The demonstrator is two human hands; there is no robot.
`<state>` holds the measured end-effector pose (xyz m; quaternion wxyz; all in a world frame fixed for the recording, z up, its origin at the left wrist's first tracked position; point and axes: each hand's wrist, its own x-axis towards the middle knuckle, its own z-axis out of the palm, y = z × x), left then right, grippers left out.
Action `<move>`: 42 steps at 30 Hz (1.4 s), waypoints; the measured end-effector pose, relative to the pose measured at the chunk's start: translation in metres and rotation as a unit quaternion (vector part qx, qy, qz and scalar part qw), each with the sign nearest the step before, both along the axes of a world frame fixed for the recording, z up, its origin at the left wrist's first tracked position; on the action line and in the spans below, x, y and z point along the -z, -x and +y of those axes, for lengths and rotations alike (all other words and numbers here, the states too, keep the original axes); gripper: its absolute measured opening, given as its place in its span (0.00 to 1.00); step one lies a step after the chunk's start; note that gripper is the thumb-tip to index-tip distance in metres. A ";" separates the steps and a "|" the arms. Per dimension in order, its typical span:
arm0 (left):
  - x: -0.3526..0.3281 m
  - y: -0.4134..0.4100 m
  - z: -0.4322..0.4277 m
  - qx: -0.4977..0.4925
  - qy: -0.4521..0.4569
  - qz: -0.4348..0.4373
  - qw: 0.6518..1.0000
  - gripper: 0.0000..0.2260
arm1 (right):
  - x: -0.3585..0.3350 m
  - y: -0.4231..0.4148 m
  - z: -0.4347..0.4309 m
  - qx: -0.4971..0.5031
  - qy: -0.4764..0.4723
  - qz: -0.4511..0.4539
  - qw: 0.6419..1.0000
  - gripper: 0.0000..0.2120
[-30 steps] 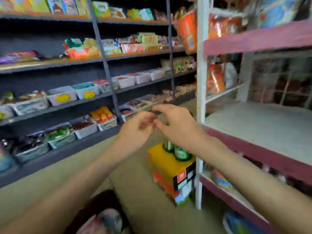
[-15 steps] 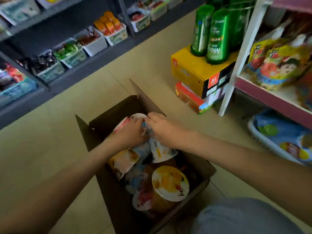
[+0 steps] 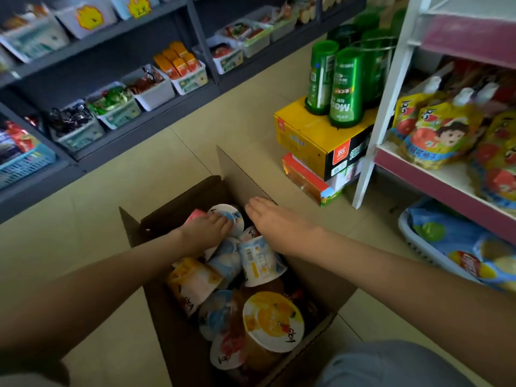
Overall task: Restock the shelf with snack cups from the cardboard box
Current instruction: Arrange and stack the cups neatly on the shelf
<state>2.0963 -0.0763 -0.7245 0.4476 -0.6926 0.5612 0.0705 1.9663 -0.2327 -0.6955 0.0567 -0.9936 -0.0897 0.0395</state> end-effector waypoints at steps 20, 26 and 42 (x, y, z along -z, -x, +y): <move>-0.232 0.061 -0.095 -0.149 0.663 0.450 0.580 0.24 | -0.157 0.042 -0.091 0.044 -0.450 -0.261 0.853 0.37; -0.292 0.102 -0.183 -0.049 0.657 0.556 0.507 0.18 | -0.242 0.109 -0.158 0.088 -0.388 -0.363 0.842 0.28; -0.420 0.203 -0.323 0.142 0.666 0.672 0.290 0.22 | -0.397 0.228 -0.250 0.139 -0.240 -0.527 0.803 0.26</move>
